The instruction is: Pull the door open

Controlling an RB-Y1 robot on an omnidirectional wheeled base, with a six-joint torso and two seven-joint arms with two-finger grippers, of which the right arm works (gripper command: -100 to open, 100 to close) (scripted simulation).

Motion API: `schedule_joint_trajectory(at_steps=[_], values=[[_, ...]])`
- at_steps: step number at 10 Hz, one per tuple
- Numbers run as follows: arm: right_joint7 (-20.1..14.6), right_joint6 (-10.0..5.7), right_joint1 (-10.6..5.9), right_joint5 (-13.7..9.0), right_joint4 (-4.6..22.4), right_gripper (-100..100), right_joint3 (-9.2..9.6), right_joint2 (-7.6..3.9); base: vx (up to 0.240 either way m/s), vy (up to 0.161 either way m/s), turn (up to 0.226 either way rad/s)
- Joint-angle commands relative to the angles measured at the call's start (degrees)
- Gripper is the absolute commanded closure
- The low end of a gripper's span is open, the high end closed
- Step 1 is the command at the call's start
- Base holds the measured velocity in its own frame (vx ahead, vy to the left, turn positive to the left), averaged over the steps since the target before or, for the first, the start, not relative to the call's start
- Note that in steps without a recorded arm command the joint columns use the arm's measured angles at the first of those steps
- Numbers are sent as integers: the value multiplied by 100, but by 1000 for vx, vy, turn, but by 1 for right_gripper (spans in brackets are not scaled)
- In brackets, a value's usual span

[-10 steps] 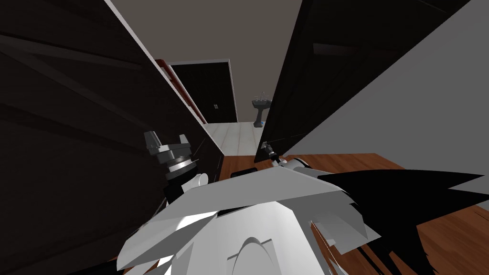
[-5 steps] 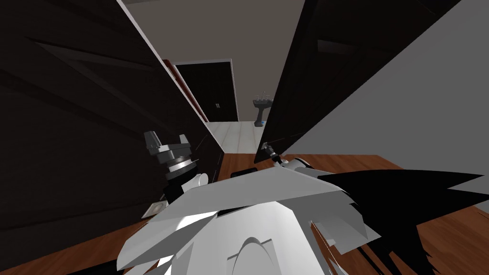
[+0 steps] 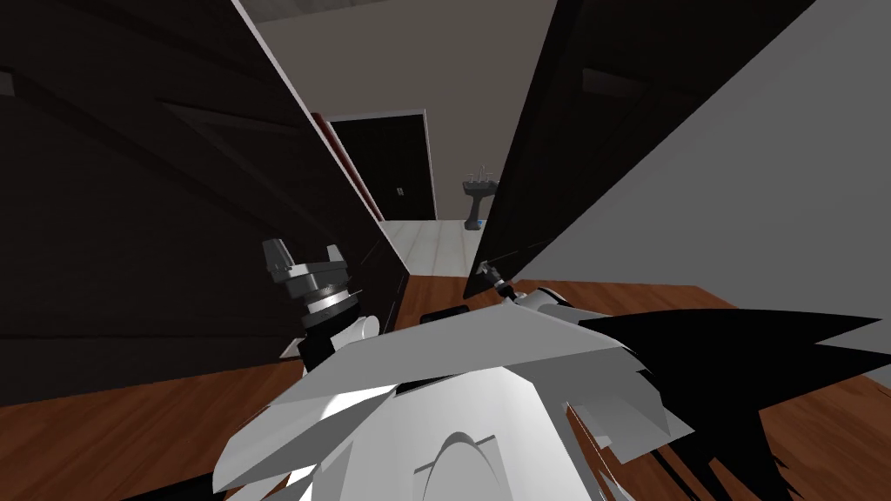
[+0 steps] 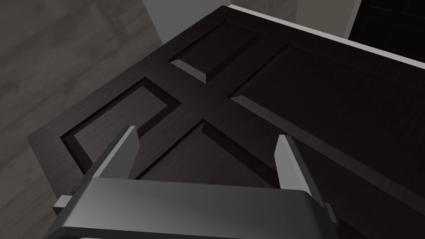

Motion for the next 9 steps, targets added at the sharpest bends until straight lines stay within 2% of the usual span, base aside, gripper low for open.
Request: schedule_joint_trajectory(at_steps=[1,3,7,8,9], values=[[-68,-209,164,25,-79,100,84,-89,-202,-91,139],[-131,-384,278,46,-73,100,157,-168,-204,-96,123],[-205,-592,413,70,-40,100,244,-263,-93,-53,61],[-243,-696,481,82,-9,100,288,-310,-98,-73,117],[-243,-696,481,82,-51,100,288,-310,-79,-45,48]])
